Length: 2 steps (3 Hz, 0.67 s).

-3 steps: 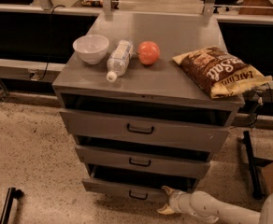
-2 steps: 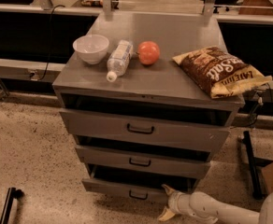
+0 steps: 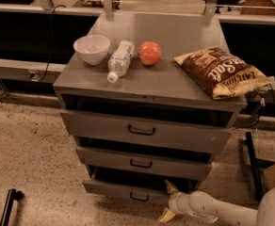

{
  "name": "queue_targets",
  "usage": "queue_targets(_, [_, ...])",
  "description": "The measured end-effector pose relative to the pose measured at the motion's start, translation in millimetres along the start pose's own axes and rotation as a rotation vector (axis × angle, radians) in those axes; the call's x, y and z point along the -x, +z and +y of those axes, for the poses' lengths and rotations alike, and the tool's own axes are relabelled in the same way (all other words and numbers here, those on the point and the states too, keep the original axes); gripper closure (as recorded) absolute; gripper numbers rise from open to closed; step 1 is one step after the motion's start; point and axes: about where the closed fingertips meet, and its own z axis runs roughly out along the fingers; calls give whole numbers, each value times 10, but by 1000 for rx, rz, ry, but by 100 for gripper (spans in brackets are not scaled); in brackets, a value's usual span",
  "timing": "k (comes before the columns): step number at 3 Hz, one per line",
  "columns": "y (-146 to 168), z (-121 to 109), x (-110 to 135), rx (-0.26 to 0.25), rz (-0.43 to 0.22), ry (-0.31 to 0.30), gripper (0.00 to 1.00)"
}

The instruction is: Open bottom drawer

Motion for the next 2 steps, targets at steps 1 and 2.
queue_targets(1, [-24, 64, 47, 57, 17, -25, 0])
queue_targets(2, [-69, 169, 59, 126, 38, -30, 19])
